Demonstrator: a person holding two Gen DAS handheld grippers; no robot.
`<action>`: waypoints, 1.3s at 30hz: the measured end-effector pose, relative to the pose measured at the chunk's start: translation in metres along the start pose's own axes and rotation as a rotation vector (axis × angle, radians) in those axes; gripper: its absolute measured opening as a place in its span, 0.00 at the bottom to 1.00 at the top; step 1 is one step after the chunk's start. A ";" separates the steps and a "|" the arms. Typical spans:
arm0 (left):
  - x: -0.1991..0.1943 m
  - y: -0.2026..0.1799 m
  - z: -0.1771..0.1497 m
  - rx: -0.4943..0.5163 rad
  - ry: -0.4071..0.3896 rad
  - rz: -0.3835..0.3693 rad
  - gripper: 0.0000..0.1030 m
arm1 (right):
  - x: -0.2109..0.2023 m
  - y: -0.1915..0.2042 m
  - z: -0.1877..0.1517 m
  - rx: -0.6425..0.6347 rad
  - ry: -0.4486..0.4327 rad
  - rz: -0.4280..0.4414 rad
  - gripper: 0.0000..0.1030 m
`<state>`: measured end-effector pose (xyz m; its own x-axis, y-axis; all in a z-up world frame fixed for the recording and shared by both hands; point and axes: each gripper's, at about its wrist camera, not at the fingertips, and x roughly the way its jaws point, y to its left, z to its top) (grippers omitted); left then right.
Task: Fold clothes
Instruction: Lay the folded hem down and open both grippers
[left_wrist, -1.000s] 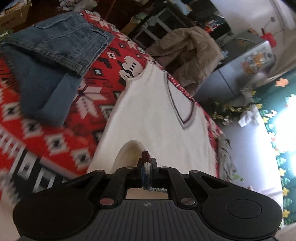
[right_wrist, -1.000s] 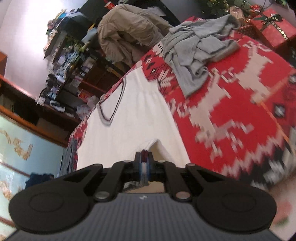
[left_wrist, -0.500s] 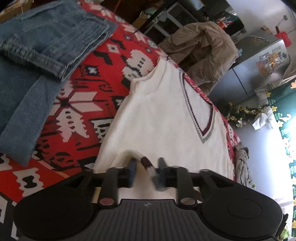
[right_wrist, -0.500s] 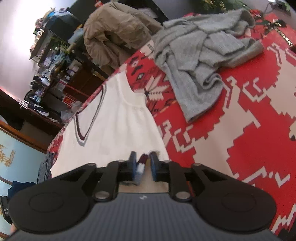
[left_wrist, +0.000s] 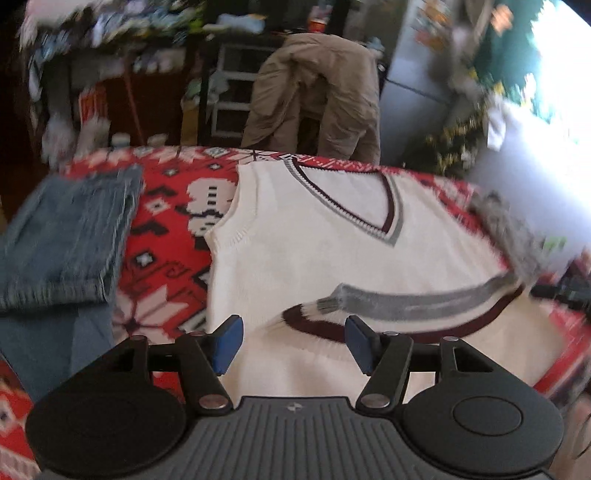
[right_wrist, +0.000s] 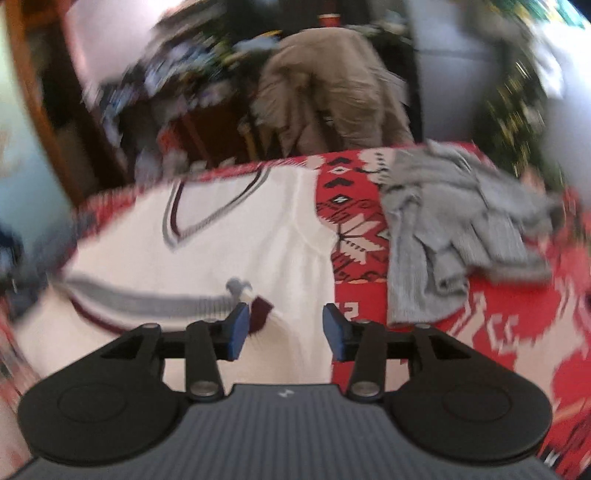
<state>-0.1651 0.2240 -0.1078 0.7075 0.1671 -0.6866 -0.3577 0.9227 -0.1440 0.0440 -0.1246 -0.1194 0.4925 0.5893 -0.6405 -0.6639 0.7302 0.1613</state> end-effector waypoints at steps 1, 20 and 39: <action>0.003 0.000 -0.001 0.025 -0.003 0.004 0.58 | 0.003 0.005 0.000 -0.040 0.004 -0.007 0.47; 0.014 0.023 0.011 -0.091 -0.080 0.007 0.06 | 0.024 -0.019 0.005 0.207 -0.029 0.036 0.06; 0.056 0.028 0.031 -0.095 -0.005 0.079 0.07 | 0.075 -0.019 0.028 0.254 -0.011 -0.074 0.06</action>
<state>-0.1162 0.2698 -0.1281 0.6778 0.2395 -0.6951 -0.4684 0.8694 -0.1572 0.1094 -0.0852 -0.1494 0.5417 0.5335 -0.6495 -0.4635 0.8343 0.2986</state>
